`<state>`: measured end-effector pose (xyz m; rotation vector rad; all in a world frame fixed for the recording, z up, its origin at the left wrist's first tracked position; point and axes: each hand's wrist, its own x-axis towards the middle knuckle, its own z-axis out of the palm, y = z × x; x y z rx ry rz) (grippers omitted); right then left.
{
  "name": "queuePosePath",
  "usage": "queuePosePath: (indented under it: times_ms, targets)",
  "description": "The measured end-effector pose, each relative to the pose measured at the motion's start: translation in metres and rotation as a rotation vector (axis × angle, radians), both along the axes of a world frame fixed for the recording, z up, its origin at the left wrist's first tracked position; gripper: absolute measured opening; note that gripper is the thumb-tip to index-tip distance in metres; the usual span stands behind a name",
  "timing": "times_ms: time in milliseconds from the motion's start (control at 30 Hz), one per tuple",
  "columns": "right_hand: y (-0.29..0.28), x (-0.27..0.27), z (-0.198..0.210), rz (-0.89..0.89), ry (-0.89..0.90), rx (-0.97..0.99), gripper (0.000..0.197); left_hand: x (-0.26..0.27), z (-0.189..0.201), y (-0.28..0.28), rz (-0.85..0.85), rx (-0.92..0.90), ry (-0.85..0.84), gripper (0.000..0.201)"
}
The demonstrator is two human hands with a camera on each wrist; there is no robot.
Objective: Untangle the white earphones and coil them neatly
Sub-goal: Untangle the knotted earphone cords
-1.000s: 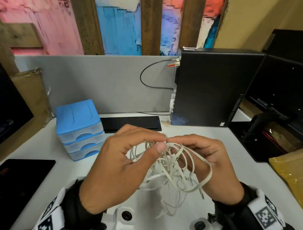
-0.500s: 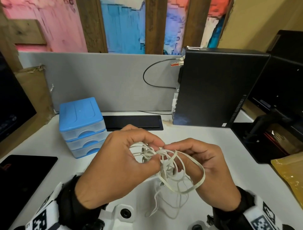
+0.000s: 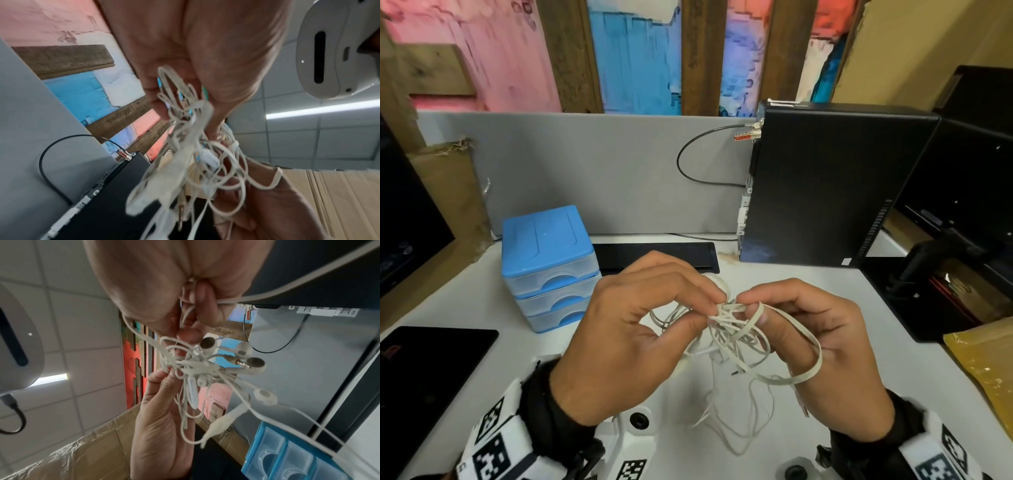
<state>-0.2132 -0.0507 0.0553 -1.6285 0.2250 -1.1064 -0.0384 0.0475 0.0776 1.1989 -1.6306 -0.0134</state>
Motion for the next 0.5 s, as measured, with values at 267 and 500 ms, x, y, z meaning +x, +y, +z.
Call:
queuePosePath:
  times_ms: [267, 500]
  targets:
    - [0.0083, -0.0046, 0.0061, 0.011, 0.034, -0.124, 0.015, -0.0043, -0.0029, -0.0014, 0.046, -0.127, -0.041, 0.021]
    - [0.0073, -0.0066, 0.0098, -0.023, 0.062, -0.071, 0.007, -0.0097, -0.0035, -0.0012, 0.029, -0.089, -0.039, 0.009]
